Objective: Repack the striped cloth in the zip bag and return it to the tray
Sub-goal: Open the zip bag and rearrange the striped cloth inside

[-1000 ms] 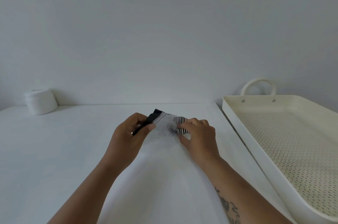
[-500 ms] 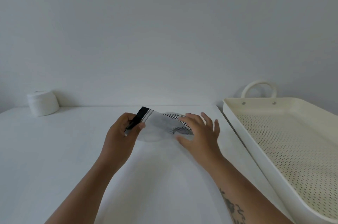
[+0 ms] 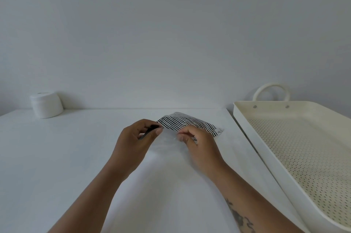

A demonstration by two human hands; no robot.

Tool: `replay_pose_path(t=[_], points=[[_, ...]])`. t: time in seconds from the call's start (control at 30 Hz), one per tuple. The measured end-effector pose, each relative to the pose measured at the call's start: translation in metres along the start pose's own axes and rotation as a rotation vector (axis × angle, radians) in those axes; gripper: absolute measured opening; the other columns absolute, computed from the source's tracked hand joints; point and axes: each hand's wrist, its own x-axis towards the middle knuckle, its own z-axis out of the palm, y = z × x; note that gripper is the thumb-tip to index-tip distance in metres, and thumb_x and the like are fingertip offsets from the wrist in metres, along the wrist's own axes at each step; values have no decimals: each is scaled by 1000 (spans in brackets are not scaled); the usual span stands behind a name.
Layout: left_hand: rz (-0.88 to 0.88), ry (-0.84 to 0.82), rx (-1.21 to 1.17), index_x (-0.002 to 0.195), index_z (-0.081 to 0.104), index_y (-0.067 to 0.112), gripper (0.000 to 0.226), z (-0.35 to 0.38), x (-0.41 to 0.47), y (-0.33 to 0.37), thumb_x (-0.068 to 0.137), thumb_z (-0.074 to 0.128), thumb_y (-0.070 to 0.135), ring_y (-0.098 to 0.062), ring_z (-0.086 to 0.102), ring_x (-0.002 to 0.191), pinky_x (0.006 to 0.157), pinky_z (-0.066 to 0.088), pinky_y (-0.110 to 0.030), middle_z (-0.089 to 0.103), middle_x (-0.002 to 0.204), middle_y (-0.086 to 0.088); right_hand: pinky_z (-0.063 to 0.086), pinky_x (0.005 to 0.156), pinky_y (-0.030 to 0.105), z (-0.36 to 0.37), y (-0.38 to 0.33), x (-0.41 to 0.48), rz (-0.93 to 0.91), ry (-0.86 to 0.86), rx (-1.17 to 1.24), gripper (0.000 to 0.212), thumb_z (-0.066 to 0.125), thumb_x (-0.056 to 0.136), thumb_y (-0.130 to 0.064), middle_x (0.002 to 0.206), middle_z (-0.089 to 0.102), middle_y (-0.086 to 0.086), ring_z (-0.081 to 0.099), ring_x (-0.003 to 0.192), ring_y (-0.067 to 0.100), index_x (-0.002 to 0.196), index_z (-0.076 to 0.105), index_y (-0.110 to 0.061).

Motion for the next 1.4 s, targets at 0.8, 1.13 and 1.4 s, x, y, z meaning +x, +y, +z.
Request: replay_pose_path(t=[0.8, 1.13, 1.4], points=[[93, -20, 177, 81, 65, 38, 15, 14, -5, -2, 86, 70, 25, 2, 62, 73, 59, 45, -8, 68, 87, 26, 41, 65, 10, -1, -14, -2, 84, -10, 154, 10, 64, 89, -14, 79, 67, -8, 58, 77, 4, 81, 68, -20], [147, -73, 277, 79, 62, 33, 19, 21, -3, -9, 91, 63, 18, -2, 58, 81, 66, 44, -9, 63, 87, 20, 42, 75, 10, 0, -25, -3, 23, -64, 228, 8, 68, 87, -19, 84, 67, -19, 58, 86, 0, 86, 71, -27], [162, -104, 363, 87, 61, 25, 9, 24, -1, -17, 93, 56, 29, -5, 52, 78, 64, 40, -13, 60, 78, 10, 42, 77, 25, 4, -28, -4, 70, -77, 258, 13, 61, 91, -15, 82, 63, -12, 55, 81, 5, 82, 65, -23]])
